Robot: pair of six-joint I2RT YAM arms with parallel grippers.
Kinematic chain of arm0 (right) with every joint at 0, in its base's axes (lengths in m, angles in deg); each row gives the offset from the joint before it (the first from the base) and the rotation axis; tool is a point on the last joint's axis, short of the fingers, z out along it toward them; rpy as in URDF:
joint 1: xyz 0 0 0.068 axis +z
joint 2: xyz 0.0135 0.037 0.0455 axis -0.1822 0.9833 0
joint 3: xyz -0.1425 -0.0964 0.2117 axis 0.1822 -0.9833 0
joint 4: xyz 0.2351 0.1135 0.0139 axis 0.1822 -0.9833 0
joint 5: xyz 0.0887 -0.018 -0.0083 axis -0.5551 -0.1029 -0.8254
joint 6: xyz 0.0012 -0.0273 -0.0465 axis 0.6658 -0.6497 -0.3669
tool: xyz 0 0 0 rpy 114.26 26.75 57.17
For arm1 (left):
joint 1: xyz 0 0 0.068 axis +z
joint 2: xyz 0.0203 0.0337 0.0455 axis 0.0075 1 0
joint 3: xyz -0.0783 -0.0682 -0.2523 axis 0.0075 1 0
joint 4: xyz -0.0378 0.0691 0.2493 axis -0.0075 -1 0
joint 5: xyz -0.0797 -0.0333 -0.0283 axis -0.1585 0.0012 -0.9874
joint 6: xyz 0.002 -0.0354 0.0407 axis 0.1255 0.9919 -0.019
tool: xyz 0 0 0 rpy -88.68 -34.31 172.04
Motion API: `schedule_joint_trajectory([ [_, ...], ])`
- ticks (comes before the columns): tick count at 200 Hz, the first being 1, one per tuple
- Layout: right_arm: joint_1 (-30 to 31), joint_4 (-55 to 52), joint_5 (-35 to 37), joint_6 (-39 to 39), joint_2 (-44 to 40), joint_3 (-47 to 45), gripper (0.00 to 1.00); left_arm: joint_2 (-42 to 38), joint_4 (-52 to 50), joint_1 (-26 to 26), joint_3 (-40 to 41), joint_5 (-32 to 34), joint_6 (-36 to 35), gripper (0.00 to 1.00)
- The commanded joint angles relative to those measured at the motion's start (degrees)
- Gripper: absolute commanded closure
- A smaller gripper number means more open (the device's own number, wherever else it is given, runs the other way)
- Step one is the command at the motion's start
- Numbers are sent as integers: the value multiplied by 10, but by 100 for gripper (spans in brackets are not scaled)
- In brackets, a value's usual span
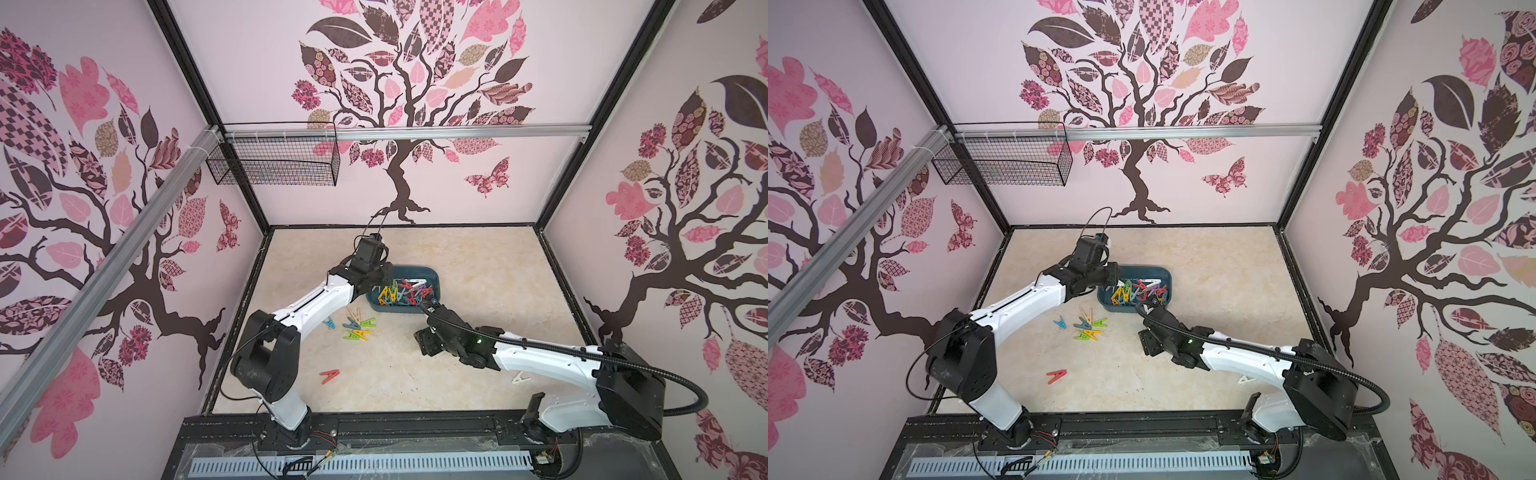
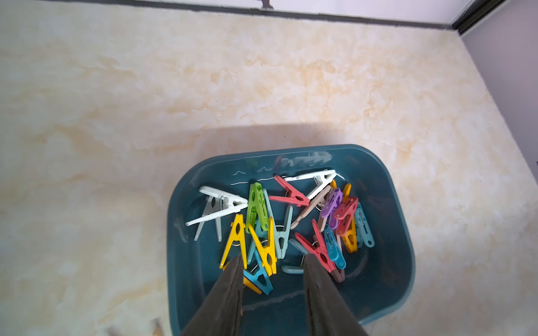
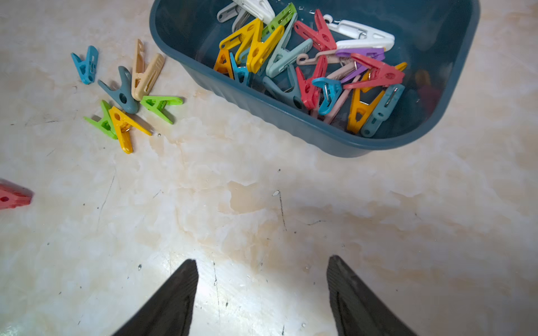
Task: Put the clothespins into the storage box
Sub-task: Pick up the clothespin from the center of the board.
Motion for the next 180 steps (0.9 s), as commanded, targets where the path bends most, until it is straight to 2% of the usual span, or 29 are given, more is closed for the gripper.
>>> schedule_joint_trajectory([
  [1, 7, -8, -29, 10, 9, 8, 27, -80, -33, 5, 71, 23, 21, 62],
  [64, 63, -3, -66, 10, 64, 56, 28, -318, -134, 12, 272, 77, 126, 61],
  [92, 65, 1, -73, 13, 83, 67, 28, -378, -164, 16, 331, 128, 173, 54],
  [113, 66, 5, -74, 14, 87, 73, 28, -379, -144, 60, 354, 105, 191, 51],
  [155, 66, 3, -83, 26, 99, 85, 28, -317, -31, 217, 397, -10, 237, 50],
  [180, 68, 8, -93, 37, 104, 85, 28, -275, 8, 245, 391, -14, 235, 51],
])
